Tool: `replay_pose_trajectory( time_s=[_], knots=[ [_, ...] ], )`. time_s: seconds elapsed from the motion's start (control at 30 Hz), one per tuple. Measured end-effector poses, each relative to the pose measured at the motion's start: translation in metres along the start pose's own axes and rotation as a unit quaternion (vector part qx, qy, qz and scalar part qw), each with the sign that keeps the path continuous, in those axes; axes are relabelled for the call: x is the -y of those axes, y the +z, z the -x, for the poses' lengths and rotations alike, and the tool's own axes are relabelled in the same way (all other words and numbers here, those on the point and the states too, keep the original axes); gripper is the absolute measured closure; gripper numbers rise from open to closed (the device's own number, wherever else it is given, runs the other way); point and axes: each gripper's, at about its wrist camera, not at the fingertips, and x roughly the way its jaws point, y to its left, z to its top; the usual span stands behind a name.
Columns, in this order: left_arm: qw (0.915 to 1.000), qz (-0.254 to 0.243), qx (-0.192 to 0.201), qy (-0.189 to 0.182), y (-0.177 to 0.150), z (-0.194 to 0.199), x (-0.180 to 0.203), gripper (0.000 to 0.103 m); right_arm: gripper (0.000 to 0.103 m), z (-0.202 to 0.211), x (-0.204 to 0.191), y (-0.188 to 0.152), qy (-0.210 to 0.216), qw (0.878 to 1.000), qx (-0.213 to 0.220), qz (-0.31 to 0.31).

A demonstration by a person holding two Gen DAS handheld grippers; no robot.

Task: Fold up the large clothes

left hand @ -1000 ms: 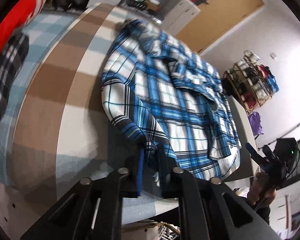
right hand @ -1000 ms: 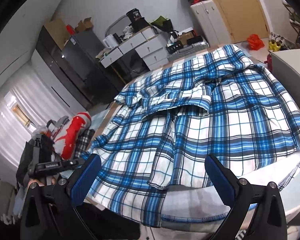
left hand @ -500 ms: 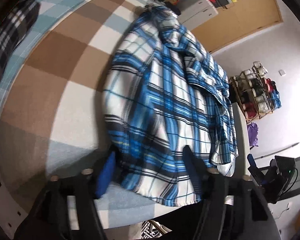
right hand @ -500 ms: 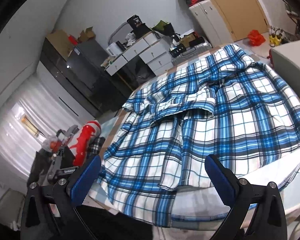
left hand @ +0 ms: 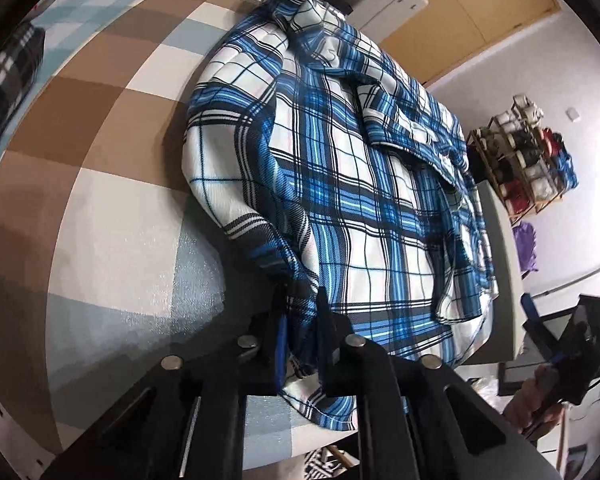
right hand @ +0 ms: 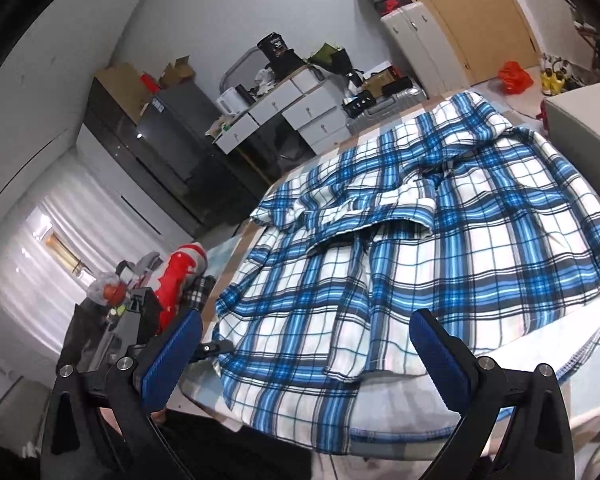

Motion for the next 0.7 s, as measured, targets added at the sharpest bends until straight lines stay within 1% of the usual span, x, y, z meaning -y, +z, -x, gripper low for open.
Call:
replay_pose_trajectory(
  time_s=[0.17,0.2,0.3,0.4,0.47,0.5,0.57,0.6,0.63,0.67,0.7],
  knots=[
    [0.9995,-0.008,0.026,-0.016,-0.004,0.019,0.000,0.100,0.000,0.005,0.014,0.002,-0.005,1.000,0.008,-0.028],
    [0.9991,-0.008,0.037,-0.020,-0.006,0.027,-0.002,0.100,0.000,0.006,0.018,0.002,-0.007,0.999,0.009,-0.035],
    [0.9984,-0.016,0.051,-0.018,-0.010,0.036,-0.004,0.100,0.000,0.006,0.025,0.003,-0.017,0.999,0.008,-0.047],
    [0.9987,-0.011,0.041,-0.028,-0.010,0.037,-0.011,0.100,0.000,0.007,0.027,0.003,-0.023,0.998,0.005,-0.050],
    [0.9989,-0.005,0.041,-0.023,-0.010,0.037,-0.013,0.100,0.000,0.005,0.028,0.002,-0.025,0.998,0.002,-0.054],
    [0.9991,-0.006,0.036,-0.019,-0.010,0.036,-0.013,0.100,0.000,0.003,0.027,0.002,-0.025,0.998,0.000,-0.054],
    [0.9997,-0.004,0.026,0.004,-0.011,0.032,-0.013,0.100,0.000,0.002,0.024,0.001,-0.026,0.999,-0.002,-0.048],
    [0.9991,-0.005,0.017,0.038,-0.012,0.030,-0.013,0.100,0.000,0.002,0.023,0.001,-0.026,0.999,-0.003,-0.044],
    [0.9978,0.004,0.028,0.060,-0.017,0.034,-0.013,0.100,0.000,0.002,0.021,0.000,-0.030,0.999,-0.004,-0.037],
    [0.9965,-0.002,0.040,0.073,-0.020,0.041,-0.012,0.100,0.000,0.001,0.020,-0.001,-0.034,0.999,-0.006,-0.031],
    [0.9959,-0.016,0.046,0.076,-0.023,0.046,-0.009,0.100,0.000,0.001,0.019,-0.001,-0.037,0.999,-0.009,-0.027]
  ],
)
